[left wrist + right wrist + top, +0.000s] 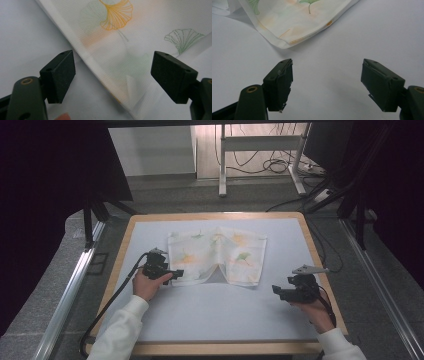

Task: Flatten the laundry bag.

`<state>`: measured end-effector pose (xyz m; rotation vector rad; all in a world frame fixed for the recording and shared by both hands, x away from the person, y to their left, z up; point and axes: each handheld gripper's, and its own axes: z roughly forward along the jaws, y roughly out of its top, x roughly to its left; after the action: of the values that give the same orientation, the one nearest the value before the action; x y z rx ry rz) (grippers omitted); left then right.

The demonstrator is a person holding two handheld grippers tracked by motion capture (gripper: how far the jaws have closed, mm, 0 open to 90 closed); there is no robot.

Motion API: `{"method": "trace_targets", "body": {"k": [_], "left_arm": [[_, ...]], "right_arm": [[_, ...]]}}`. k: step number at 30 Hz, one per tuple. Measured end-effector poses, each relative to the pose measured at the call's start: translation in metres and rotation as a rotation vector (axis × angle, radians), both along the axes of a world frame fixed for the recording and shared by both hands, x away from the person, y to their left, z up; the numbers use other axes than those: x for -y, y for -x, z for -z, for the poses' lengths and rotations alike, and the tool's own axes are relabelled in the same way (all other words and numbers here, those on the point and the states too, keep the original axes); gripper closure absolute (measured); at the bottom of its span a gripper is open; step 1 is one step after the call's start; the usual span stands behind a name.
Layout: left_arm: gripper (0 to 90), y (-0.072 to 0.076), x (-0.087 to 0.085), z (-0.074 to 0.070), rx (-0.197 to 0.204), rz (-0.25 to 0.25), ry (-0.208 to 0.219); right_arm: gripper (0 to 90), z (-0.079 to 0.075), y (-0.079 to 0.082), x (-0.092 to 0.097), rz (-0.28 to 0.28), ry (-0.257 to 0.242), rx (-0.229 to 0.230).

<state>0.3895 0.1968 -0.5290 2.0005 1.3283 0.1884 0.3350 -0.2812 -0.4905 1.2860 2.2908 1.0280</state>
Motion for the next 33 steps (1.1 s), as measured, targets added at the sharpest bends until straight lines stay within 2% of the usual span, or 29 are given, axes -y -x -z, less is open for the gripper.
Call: {"method": "trace_targets", "body": {"k": [9, 11, 15, 16, 17, 19, 26, 28, 33], "left_arm": [[21.3, -0.003, 0.004, 0.005, -0.008, -0.003, -0.001], [23.3, -0.003, 0.006, 0.006, 0.005, -0.007, -0.02], [29.5, -0.001, 0.011, 0.006, 0.029, -0.014, -0.093], [32.9, 0.0, 0.013, 0.006, 0.041, -0.027, -0.114], [40.0, 0.001, 0.013, 0.006, 0.047, -0.031, -0.135], [43.5, 0.002, 0.016, 0.005, 0.065, -0.04, -0.175], [62.8, 0.004, 0.017, 0.005, 0.081, -0.041, -0.181], [72.5, 0.004, 0.016, 0.005, 0.08, -0.036, -0.176], [81.6, 0.003, 0.018, 0.005, 0.082, -0.026, -0.16]], "right_arm": [[25.3, 0.001, -0.001, 0.0, 0.002, 0.01, 0.001], [25.3, 0.001, -0.001, 0.0, 0.004, 0.012, 0.001], [25.3, 0.001, -0.001, 0.0, 0.007, 0.011, 0.001], [25.3, 0.001, -0.001, 0.0, 0.007, 0.011, 0.001], [25.3, 0.002, -0.001, 0.0, 0.007, 0.013, 0.0], [25.3, 0.002, -0.001, 0.0, 0.008, 0.013, -0.001], [25.3, 0.003, -0.002, 0.0, 0.009, 0.016, -0.001], [25.3, 0.003, -0.002, 0.001, 0.01, 0.016, -0.002], [25.3, 0.003, -0.002, 0.001, 0.013, 0.017, -0.001]]}}
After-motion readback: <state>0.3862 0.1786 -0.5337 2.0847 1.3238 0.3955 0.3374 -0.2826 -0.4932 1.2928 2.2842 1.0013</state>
